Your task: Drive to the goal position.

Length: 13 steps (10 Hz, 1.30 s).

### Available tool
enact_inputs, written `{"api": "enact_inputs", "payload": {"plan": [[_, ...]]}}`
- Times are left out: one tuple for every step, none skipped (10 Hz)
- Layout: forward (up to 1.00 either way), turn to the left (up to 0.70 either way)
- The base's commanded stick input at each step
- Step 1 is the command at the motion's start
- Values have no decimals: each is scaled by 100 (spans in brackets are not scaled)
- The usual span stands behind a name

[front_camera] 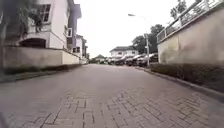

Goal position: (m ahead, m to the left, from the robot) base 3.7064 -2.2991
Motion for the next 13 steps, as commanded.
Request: {"api": "enact_inputs", "payload": {"plan": [[70, 0], [70, 0], [70, 0], [70, 0], [70, 0], [70, 0], [70, 0], [70, 0], [70, 0], [70, 0], [70, 0], [70, 0], [70, 0]]}}
